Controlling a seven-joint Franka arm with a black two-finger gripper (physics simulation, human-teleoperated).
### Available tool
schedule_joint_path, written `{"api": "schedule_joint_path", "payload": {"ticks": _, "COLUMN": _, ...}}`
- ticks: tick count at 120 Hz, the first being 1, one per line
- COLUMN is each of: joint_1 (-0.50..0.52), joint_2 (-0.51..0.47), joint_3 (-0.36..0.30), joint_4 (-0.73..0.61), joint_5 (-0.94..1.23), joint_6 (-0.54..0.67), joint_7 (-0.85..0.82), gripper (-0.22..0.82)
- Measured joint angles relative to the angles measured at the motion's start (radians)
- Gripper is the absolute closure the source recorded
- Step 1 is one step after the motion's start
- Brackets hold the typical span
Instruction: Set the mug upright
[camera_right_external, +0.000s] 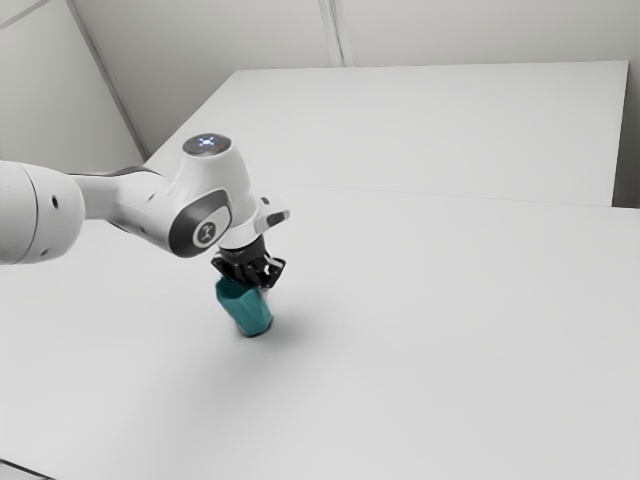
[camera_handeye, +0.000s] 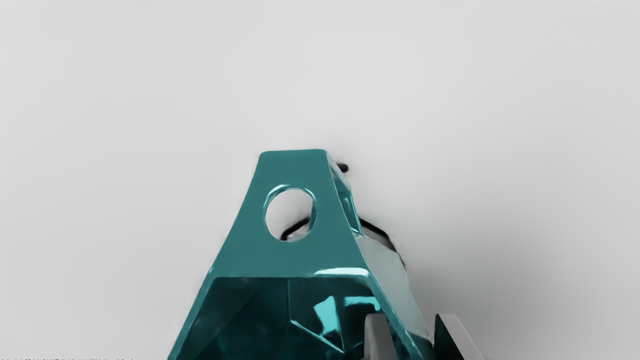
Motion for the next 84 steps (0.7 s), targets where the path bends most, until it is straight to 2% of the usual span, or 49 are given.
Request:
{"api": "schedule_joint_path", "payload": {"ticks": 15, "joint_1": 0.019, "joint_2": 0.000, "joint_3": -0.001, "joint_4": 0.000, "joint_5": 0.003, "joint_6": 0.000, "joint_7": -0.018, "gripper": 0.37}}
{"api": "schedule_joint_path", "payload": {"ticks": 32, "joint_1": 0.031, "joint_2": -0.021, "joint_3": -0.002, "joint_4": 0.006, "joint_5": 0.003, "joint_6": -0.004, "joint_7": -0.034, "gripper": 0.20}}
{"api": "schedule_joint_path", "payload": {"ticks": 63, "joint_1": 0.005, "joint_2": -0.155, "joint_3": -0.009, "joint_4": 0.041, "joint_5": -0.006, "joint_6": -0.055, "joint_7": -0.054, "gripper": 0.07}}
{"api": "schedule_joint_path", "payload": {"ticks": 73, "joint_1": 0.020, "joint_2": -0.172, "joint_3": -0.015, "joint_4": 0.136, "joint_5": -0.030, "joint_6": -0.126, "joint_7": -0.046, "gripper": 0.05}}
{"api": "schedule_joint_path", "payload": {"ticks": 84, "joint_1": 0.097, "joint_2": -0.162, "joint_3": -0.019, "joint_4": 0.274, "joint_5": -0.072, "joint_6": -0.222, "joint_7": -0.020, "gripper": 0.04}}
